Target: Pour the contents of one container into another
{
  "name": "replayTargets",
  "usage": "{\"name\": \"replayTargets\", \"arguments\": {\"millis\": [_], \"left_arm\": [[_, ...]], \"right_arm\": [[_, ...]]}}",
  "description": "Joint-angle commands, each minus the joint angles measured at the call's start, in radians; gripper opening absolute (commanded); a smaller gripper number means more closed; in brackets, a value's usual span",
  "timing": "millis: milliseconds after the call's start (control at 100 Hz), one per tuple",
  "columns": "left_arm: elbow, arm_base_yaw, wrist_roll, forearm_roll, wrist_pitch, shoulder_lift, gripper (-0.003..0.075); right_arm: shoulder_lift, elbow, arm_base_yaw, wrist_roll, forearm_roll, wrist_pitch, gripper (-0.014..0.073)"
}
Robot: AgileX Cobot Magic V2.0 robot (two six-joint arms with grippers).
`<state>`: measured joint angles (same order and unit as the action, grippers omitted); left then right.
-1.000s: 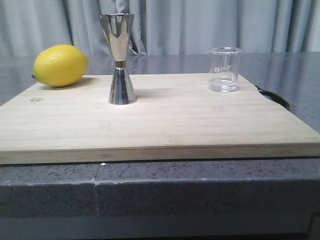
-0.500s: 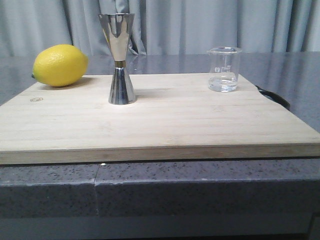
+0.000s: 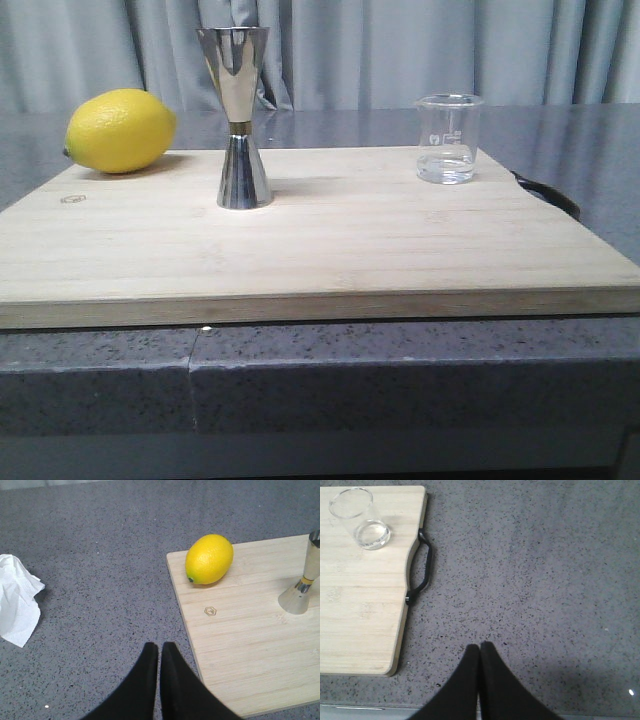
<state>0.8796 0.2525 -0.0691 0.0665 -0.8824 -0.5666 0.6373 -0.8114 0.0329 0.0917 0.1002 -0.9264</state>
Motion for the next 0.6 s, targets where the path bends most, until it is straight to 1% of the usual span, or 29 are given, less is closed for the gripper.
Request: {"name": "replayTargets", "arguments": {"millis": [0,410,480,590], "left_arm": [[0.026,-0.002,-0.009,-0.001,0.086,-0.004,-0.0019],[0.021,0.000,-0.009,-0.003,0.090,-0.004,-0.0019],[-0.017,-0.011,-0.009,-0.008,0.121,0.022,-0.0019],[-0.154,-0.098,0.018,-0.028,0.243,0.127,-0.0019]], "right_arm": [[-0.003,-0.021,0.007,0.001,-0.006,0.068,-0.0070],[-0.003,-0.021,0.007,0.001,-0.006,0.068,-0.0070],[-0.003,-0.021,0.007,0.001,-0.006,0.068,-0.0070],[-0.003,-0.021,0.007,0.001,-0.006,0.068,-0.0070]]}}
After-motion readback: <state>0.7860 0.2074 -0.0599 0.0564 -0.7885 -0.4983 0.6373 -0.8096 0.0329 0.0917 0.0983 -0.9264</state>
